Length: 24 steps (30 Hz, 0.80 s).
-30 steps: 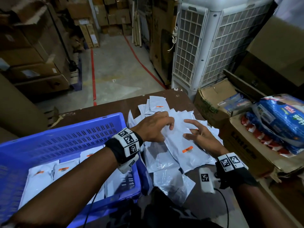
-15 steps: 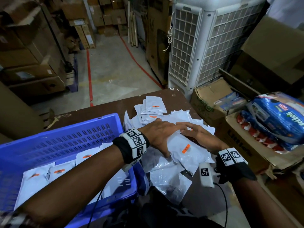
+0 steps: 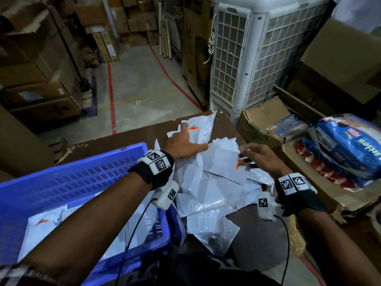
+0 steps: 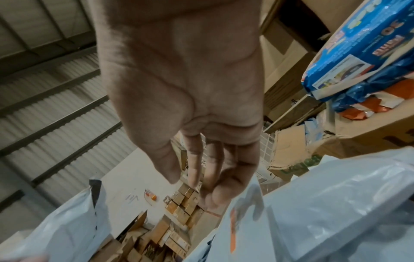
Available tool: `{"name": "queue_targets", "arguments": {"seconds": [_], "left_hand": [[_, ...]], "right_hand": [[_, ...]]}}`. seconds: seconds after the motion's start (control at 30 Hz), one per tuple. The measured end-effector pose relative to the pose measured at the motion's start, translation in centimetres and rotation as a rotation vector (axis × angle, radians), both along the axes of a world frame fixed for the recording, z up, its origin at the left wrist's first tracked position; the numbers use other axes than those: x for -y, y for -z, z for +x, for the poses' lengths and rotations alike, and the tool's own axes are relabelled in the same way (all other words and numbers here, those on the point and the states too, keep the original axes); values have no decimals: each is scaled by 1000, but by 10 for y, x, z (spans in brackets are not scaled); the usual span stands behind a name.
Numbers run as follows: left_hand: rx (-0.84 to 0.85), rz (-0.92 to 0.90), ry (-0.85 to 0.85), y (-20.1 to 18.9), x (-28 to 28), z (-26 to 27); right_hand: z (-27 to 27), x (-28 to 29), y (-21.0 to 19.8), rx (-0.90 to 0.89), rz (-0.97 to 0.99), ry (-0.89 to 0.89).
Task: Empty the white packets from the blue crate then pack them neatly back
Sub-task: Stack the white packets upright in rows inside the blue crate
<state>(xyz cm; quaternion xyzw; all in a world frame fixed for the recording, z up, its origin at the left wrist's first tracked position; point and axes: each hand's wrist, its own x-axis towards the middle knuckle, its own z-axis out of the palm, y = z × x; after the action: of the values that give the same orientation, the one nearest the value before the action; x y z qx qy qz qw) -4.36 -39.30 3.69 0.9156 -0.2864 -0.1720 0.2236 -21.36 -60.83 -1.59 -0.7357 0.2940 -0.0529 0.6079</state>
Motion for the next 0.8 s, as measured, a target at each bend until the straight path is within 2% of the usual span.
{"name": "queue_targets", "arguments": {"seconds": [0.1,0.17,0.3,0.37,0.43,0.63,0.8], "left_hand": [[-85,-24,-71,9,1,5],[-105,10,-91,16,0,5],[-155,110,-112,30,-1,3],[-188,149,-113,36,-1,3],[-202,159,-122,39,-2,4],[-252,140,-161,43,-10,9],[-273,126,-187,45,-14,12]], "right_hand": [[13,-3,7,-14,-130,-13],[19,-10,9,-58,-288,-71],[34,-26,20,-234,-710,-271],[42,-32,31,-394,-871,-354],[48,-37,40,-467,-991,-409],[53,-40,44,-522,-1071,-476],[53,-33,29,-524,-1105,-520]]}}
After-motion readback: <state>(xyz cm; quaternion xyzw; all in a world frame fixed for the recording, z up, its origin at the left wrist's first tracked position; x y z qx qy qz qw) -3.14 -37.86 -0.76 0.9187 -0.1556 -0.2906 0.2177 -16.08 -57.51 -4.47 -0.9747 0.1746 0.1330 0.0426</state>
